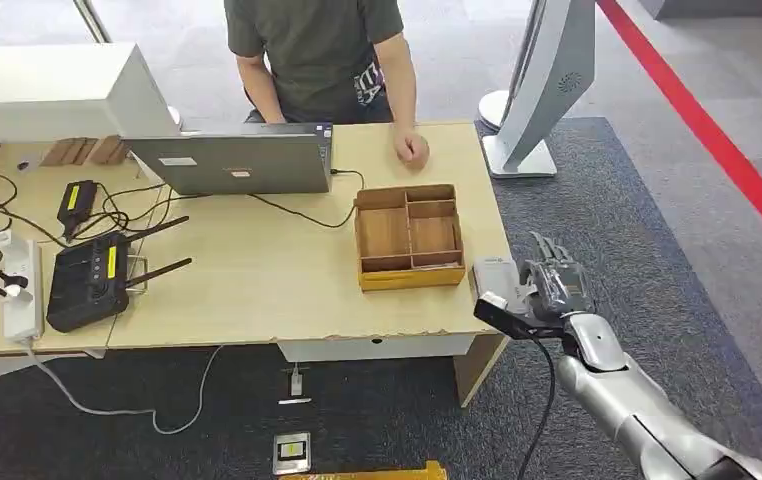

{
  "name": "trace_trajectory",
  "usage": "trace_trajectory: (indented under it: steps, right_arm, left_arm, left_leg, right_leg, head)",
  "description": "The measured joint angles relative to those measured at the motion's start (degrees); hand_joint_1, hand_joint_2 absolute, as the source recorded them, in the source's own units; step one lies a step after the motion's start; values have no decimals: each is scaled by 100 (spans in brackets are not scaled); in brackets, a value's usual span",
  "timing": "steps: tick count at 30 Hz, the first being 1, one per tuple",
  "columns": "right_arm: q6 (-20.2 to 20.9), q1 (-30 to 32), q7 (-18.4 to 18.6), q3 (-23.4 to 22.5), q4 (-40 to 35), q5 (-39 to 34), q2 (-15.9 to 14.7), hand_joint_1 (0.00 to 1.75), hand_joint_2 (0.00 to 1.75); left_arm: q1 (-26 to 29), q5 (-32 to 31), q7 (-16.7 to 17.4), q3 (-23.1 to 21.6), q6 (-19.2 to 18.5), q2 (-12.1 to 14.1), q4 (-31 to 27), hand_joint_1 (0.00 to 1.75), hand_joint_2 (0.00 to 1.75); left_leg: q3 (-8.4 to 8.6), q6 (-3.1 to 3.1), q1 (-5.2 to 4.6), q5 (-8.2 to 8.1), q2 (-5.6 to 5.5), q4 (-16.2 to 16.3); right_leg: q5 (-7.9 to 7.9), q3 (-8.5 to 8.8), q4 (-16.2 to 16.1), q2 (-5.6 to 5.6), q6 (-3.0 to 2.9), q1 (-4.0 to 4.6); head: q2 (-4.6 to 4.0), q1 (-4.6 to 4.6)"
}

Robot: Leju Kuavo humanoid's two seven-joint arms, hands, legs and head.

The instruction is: Pass the card to the sensor for recognition and then transmit it.

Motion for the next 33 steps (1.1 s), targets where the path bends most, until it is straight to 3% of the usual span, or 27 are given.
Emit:
trace_trajectory:
  steps: [21, 27, 33]
  right_arm:
    - [-98, -259, -9, 53, 304, -78, 85, 175, 175]
    - [620, -927, 452, 229, -113, 835, 24, 175, 175]
    - [1369, -1443, 684, 341, -895, 1303, -22, 175, 175]
  left_arm:
    - [2, -11, -52, 0, -20, 0, 0, 0, 0]
    - [-2, -70, -116, 0, -90, 7, 0, 0, 0]
    - [0, -166, -76, -20, -94, 11, 0, 0, 0]
  left_leg:
    - [5, 1, -1, 3, 3, 0]
    - [5, -1, -1, 6, 6, 1]
    - [-2, -2, 0, 7, 4, 1]
  right_leg:
    - [4, 10, 0, 1, -1, -1]
    - [11, 4, 3, 6, -1, -1]
    - [10, 0, 5, 5, 0, 1]
  head:
    - [0, 0]
    - [0, 0]
    - [0, 0]
